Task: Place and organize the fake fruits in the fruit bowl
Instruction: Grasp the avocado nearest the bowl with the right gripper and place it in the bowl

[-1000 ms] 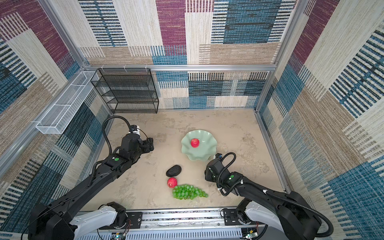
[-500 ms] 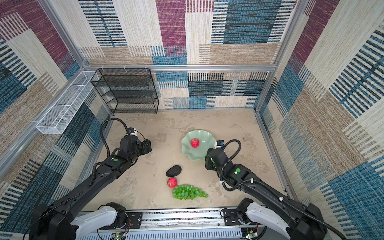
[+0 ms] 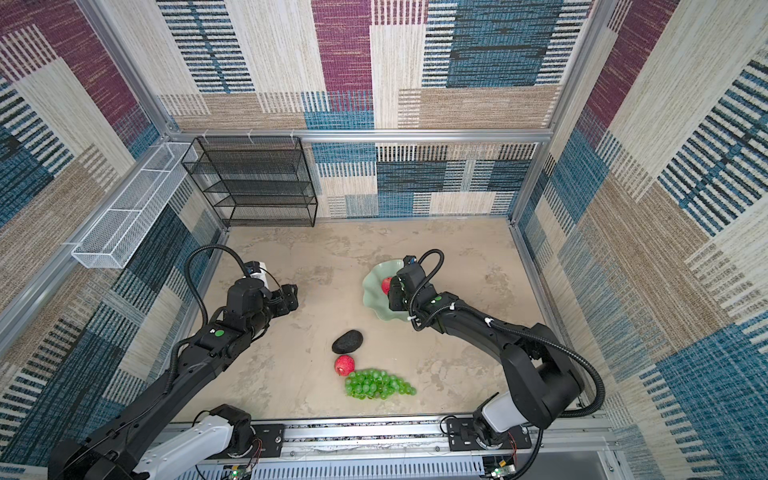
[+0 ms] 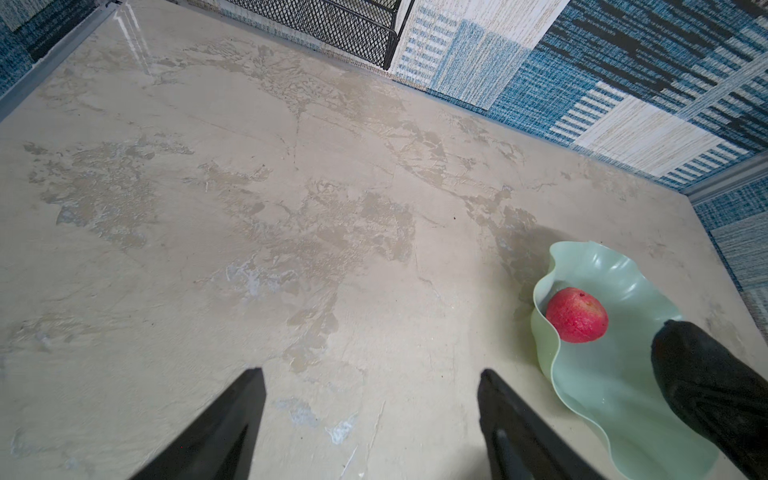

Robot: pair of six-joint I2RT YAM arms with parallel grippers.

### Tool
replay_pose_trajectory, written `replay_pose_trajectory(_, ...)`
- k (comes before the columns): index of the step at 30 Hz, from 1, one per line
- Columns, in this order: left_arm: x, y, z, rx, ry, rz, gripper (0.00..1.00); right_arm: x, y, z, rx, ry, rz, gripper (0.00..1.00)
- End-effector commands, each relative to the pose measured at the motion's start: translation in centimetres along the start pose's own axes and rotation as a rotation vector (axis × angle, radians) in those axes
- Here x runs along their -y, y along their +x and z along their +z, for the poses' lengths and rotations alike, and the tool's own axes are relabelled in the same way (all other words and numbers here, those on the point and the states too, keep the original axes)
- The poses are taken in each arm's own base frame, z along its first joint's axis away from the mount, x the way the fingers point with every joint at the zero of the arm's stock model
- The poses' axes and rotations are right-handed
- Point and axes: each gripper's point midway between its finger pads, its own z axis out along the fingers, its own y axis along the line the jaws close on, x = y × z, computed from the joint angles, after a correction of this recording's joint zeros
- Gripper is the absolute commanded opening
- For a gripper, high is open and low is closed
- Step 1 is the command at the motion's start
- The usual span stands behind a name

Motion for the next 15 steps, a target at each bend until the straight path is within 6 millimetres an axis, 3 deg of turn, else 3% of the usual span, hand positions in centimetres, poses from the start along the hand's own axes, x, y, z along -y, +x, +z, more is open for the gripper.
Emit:
replay_pose_trajectory(1,0.4,0.8,-0.1,-0.041,0.030,0.034,0.84,-0.7,-0.5,0.8,0.024,-0.057,0.002,0.43)
replay_pose_trajectory(15,2.6,2.0,0.5,-0.126,0.140,0.060,0.84,2.1,1.1,3.5,-0.013,-0.012,0.024,0.47)
